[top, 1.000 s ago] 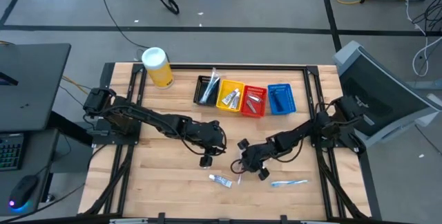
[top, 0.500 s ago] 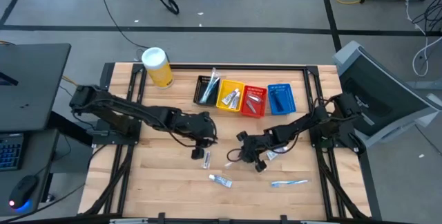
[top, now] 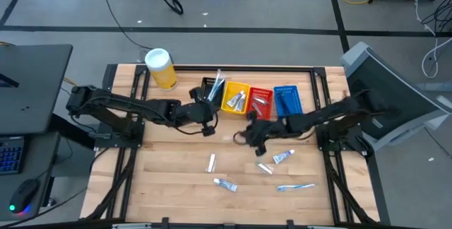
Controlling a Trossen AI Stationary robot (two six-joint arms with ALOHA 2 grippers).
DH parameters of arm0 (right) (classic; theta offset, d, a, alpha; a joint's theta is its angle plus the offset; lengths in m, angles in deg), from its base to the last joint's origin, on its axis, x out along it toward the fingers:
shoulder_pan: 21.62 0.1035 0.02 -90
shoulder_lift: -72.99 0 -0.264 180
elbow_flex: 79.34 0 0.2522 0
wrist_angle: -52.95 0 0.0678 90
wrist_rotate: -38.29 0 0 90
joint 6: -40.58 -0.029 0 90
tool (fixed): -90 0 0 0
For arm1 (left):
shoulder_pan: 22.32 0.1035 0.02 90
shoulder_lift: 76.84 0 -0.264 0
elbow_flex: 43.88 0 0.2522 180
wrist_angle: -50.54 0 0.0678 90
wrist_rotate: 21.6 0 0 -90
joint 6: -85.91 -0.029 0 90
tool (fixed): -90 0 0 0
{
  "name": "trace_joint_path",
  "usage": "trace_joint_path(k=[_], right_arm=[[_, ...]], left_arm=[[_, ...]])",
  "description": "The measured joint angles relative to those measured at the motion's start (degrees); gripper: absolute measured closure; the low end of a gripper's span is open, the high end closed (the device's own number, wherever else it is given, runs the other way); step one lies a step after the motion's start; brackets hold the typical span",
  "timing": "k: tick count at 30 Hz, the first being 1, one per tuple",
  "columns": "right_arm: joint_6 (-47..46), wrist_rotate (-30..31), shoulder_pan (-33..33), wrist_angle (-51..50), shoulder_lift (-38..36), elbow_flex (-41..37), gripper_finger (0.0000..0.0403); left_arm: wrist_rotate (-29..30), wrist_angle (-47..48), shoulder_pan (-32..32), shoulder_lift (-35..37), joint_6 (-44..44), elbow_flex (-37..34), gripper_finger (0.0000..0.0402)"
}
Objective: Pick & Place Travel size toiletries
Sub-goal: Put the red toothbrush into the black bin
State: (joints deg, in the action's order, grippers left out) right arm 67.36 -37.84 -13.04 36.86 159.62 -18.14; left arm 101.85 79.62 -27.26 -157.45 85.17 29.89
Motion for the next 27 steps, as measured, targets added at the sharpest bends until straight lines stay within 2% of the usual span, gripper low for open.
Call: trace_joint_path(k=[2,6,12,15,22,24,27], right_arm=[[0.5,3.7,-0.4,-1.2,-4.6,0.0,0.0381],[0.5,5.0,-1.8,-4.6,-12.2,0.1,0.0381],[-2.1,5.6,-3.5,-8.5,-13.9,0.0,0.0381],[-4.0,5.6,-3.7,-3.8,-13.5,-0.1,0.0381],[-5.6,5.4,-4.5,19.7,-14.2,0.0,0.0381],[-8.4,3.6,-5.4,23.5,-14.3,0.0,0.0381],[-13.9,-1.9,-7.1,23.7,-14.3,0.0,0.0381]], left_arm=[[-0.7,-0.2,0.7,0.0,0.3,-0.2,0.0323],[-1.1,-0.2,2.0,0.0,2.9,-0.3,0.0323],[-5.8,-2.2,2.9,0.0,3.6,-0.3,0.0323],[-8.9,-2.5,3.0,0.0,0.8,-0.3,0.0323],[-12.9,-4.0,3.0,-0.1,-3.7,-0.3,0.0323],[-13.8,-6.9,3.0,-0.1,-3.1,-0.3,0.0323],[-16.1,-12.5,3.0,-0.1,-4.8,-0.3,0.0322]])
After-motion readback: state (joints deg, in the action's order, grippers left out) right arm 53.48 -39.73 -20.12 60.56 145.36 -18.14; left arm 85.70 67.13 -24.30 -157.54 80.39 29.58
